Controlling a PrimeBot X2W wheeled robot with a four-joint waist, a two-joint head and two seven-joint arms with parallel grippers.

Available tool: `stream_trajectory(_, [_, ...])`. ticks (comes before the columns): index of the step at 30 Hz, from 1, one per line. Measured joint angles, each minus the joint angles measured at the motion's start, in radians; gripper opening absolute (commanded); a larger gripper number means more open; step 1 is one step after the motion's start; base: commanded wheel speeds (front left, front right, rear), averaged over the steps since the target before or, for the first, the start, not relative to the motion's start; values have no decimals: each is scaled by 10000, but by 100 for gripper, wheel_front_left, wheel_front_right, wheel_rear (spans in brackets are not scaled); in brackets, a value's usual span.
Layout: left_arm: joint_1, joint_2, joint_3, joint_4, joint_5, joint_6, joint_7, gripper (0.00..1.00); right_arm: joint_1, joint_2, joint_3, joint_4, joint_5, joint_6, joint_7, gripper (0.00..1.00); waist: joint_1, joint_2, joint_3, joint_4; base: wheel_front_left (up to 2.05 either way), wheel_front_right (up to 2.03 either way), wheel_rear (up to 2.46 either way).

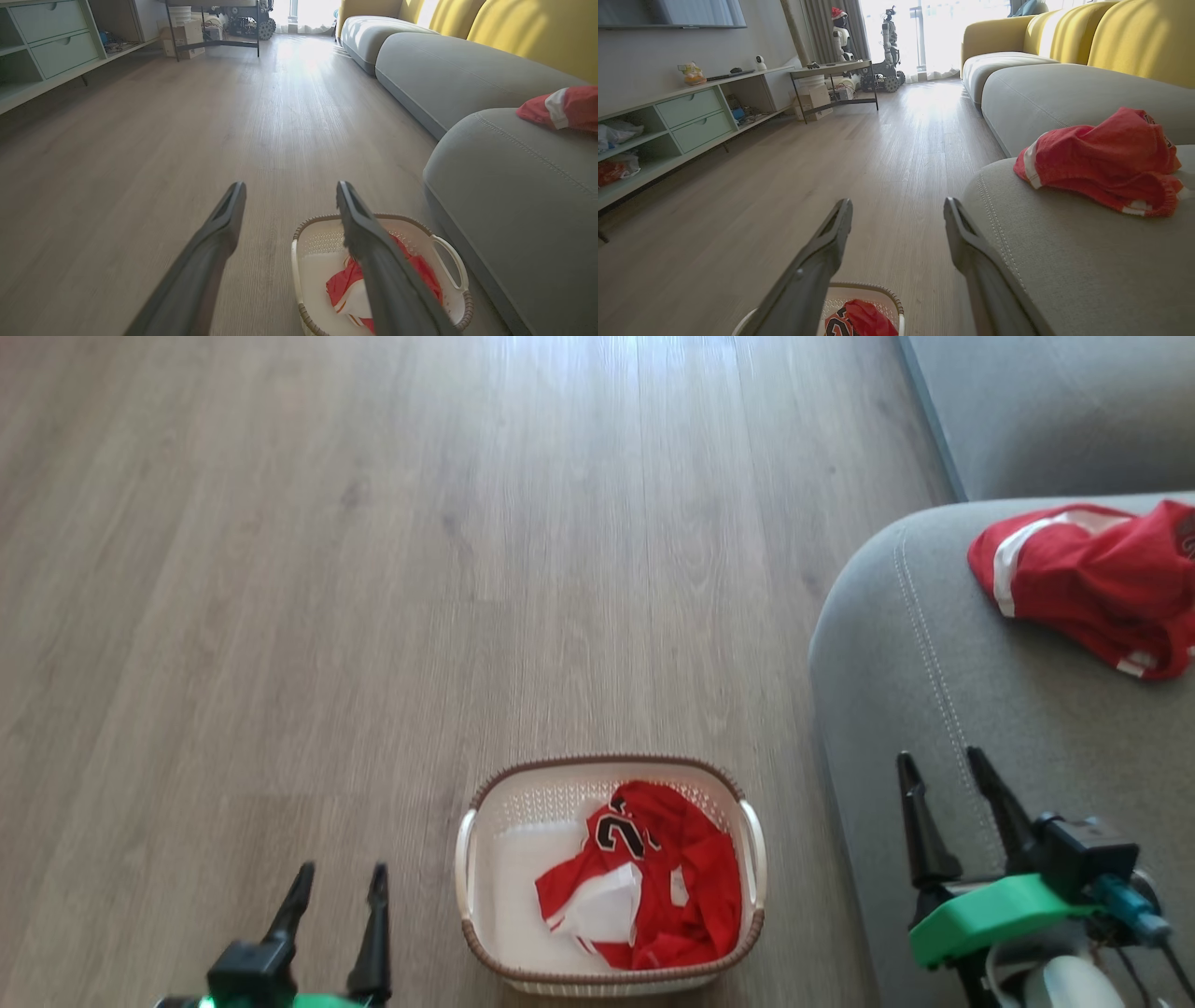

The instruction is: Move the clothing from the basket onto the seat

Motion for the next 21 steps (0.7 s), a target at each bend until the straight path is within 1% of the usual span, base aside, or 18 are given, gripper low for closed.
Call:
stream_trajectory(4, [-693,-234,-224,251,94,-194,44,100,-115,6,-311,-337,-188,0,17,100,0,0,498,-77,0,0,0])
stream_trajectory(9, [-2085,-688,-625,995,276,-558,130,100,-1006,10,-617,-882,-345,0,17,100,0,0,1493,-218,0,0,0])
stream_trajectory(14, [-3635,-1294,-989,2272,443,-1026,128,100,-1980,10,-706,-1559,-516,0,12,100,0,0,2695,-440,0,0,0])
stream_trajectory(21, [-5750,-2144,-1486,4669,702,-1687,128,100,-3013,8,-1045,-2715,-708,0,-44,100,0,0,4490,-860,0,0,0])
